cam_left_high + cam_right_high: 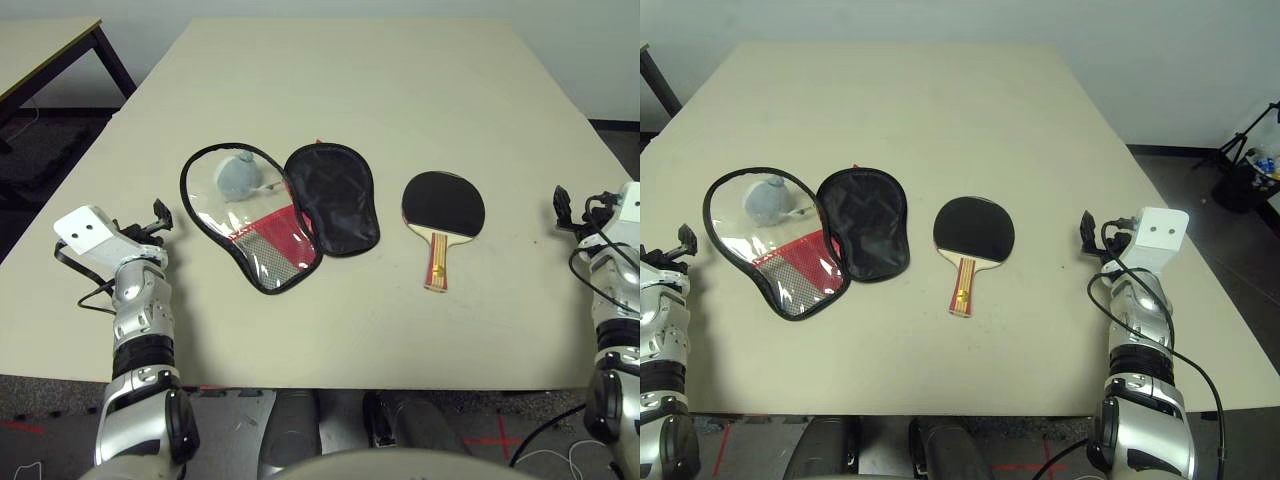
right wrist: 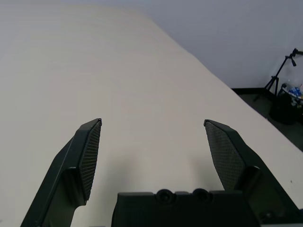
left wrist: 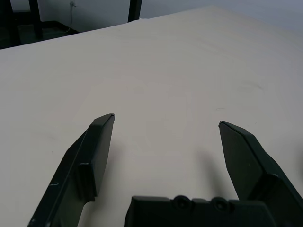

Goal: Store the ping-pong paddle in its case and zip it.

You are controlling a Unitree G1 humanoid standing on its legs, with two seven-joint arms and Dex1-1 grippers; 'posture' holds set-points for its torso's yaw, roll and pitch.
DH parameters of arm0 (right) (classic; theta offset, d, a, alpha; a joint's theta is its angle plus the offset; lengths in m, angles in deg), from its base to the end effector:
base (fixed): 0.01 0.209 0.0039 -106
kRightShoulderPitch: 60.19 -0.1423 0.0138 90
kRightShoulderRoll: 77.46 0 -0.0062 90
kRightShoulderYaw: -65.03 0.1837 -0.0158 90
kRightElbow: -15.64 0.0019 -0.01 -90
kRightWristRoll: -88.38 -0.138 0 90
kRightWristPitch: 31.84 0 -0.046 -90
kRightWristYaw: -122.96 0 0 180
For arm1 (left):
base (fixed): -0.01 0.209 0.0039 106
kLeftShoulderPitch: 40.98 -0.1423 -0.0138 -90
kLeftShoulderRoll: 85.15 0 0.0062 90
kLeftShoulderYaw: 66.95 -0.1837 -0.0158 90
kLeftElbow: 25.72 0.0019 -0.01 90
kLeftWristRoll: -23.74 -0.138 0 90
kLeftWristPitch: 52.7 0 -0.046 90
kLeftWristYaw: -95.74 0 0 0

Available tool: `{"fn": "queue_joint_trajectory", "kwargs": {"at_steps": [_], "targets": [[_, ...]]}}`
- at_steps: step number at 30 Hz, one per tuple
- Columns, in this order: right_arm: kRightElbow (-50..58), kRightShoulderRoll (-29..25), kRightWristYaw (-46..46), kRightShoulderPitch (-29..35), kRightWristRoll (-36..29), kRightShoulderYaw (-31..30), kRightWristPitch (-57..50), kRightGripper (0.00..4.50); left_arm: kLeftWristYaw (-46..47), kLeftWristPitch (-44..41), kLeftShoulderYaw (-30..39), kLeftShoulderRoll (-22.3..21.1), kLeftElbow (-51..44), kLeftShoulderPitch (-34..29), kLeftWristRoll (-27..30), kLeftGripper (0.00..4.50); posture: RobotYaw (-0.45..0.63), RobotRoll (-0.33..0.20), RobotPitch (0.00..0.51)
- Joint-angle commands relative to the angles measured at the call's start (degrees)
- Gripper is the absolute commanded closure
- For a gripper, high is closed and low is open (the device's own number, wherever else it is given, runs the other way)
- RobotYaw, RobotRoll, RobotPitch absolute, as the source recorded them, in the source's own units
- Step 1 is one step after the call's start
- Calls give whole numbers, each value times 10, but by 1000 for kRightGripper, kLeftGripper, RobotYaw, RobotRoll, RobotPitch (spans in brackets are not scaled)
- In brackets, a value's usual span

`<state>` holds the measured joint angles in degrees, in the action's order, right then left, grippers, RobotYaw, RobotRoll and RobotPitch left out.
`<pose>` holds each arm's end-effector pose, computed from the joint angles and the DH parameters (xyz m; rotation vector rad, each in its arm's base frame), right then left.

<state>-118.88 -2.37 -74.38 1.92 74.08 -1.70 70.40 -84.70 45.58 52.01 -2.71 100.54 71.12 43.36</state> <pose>0.2604 -0.3326 0.0946 -0.0685 -0.0998 -0.2173 0.2440 0.3188 0.0707 -0.1550 -0.0971 0.5495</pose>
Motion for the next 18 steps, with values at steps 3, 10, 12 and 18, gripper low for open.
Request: {"fn": "queue_joint_trajectory", "kwargs": {"at_steps": [3,10,12,18], "targets": [[51,-1,39,39,2,8,-49,31,-13,2,-9,-5,48,34,-8,0,110,0,90],[296,-63,54,75,-12,-16,-356,31,-135,-58,-29,-91,17,97,15,0,108,0,100],[371,-82,39,76,-28,-25,-436,31,-190,-108,-37,-118,6,123,35,0,109,0,99],[573,-59,97,-13,-96,-21,-926,31,-400,-248,-138,-174,-35,212,40,0,55,0,83]]}}
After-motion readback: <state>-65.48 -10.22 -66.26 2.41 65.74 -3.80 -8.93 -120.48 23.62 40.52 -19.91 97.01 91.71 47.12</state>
